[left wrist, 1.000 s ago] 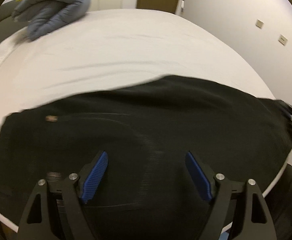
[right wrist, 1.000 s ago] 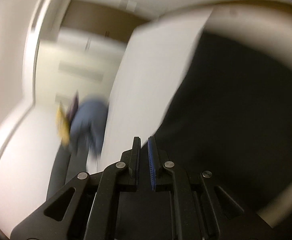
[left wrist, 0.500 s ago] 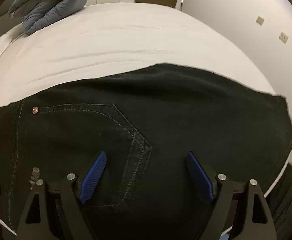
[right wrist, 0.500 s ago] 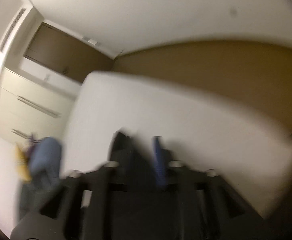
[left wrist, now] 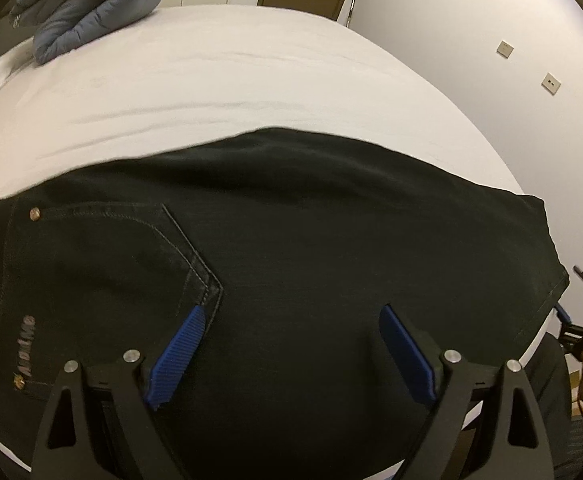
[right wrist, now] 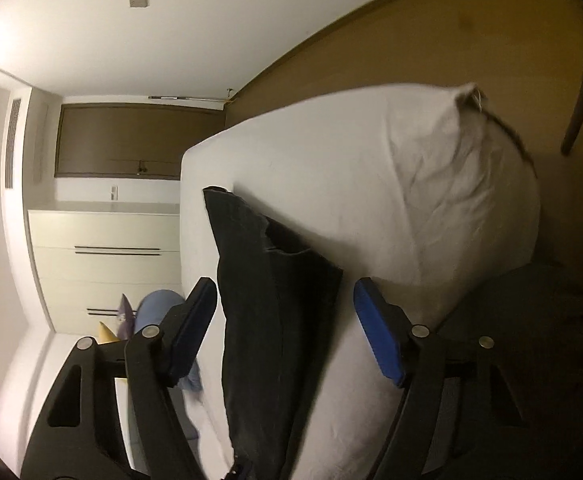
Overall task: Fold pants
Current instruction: 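Grasp the jeans' leg edge with the right tool and lift it toward the left tool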
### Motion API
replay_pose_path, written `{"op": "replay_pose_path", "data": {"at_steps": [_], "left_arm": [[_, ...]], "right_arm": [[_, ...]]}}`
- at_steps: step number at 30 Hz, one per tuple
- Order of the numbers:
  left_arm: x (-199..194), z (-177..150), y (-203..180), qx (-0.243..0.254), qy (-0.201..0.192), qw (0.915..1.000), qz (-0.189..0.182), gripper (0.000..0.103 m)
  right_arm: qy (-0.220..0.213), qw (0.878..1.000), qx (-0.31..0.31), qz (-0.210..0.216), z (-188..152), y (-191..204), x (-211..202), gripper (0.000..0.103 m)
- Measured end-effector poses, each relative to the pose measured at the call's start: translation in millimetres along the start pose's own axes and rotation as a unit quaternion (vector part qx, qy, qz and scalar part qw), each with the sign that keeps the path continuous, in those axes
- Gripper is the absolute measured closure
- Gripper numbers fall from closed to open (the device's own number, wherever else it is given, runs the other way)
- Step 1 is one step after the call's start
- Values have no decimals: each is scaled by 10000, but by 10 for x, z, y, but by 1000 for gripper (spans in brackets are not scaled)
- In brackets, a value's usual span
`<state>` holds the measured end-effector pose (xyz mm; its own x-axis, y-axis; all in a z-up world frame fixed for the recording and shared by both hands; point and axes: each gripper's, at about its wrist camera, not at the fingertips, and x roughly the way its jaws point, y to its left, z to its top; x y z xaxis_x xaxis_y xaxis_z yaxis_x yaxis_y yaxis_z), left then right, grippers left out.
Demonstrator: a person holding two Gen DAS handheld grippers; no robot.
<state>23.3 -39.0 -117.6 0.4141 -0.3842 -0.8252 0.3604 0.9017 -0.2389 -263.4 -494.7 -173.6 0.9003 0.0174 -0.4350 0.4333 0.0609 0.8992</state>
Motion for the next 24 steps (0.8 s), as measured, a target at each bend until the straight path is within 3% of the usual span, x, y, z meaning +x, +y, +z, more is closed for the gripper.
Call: {"op": "replay_pose_path", "data": {"at_steps": [2,7,12,14,17,19,24], "left_arm": [[0,-11,-4,35,2,10000,32,12],[6,12,-58,17,21,10000,-41,12],[0,37,-73,-10,46,9999,-146,12],[19,33,-75,4,91,9999,-137,12],[63,27,-68,-14,168,9998,-129,12],[88,33,-64,-29,202,9997,-126,12],[137,56,-88,-52,248,9996,-131,12]], "right_arm": [[-44,9998,144,162,-10,-70,46,39],[61,9972,425,606,-80,-216,108,57],[110,9913,684,1119,-214,-189,501,58],[45,9907,679,1180,-223,-170,642,59],[13,9901,713,1206,-212,-158,870,76],[-2,9915,637,1137,-183,-119,968,93],[-179,9936,540,974,-249,-45,1037,96]]}}
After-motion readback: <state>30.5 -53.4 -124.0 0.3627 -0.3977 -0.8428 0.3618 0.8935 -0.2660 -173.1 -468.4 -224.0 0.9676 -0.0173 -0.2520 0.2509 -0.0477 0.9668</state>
